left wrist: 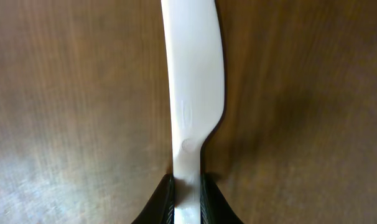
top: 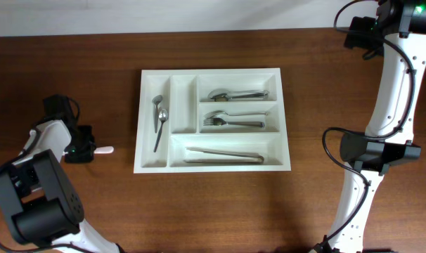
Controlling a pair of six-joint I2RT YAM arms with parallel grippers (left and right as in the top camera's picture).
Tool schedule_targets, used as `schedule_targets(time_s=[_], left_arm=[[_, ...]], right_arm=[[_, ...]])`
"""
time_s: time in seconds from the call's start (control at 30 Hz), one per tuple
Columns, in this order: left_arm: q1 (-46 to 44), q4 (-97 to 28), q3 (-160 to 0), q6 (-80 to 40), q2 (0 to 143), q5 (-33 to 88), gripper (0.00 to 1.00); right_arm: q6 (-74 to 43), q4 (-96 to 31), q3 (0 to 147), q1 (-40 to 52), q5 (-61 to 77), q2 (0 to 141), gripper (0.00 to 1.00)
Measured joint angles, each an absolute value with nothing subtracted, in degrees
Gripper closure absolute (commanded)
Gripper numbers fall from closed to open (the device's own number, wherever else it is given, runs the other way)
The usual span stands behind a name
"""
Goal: Pack container
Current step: 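Lift the white knife with the left gripper and rotate it upright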
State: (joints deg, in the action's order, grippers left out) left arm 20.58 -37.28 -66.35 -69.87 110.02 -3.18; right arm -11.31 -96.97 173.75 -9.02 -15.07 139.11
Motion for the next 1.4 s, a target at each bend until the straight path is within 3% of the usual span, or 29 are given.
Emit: schedule_targets(time_s=[0.9, 1.4], left_arm=[[20.29, -39.57, -77.95, -36.27, 114.85, -1.21, 0.98], [20.29, -39.59, -78.87, -20.05, 107.35, 0.19, 0.98]], right_arm=[[-11.33, -96.97, 173.75, -9.02, -15.07, 139.11, 0.01], [-11.29, -96.97, 173.75, -9.02, -15.07, 139.11, 0.01]])
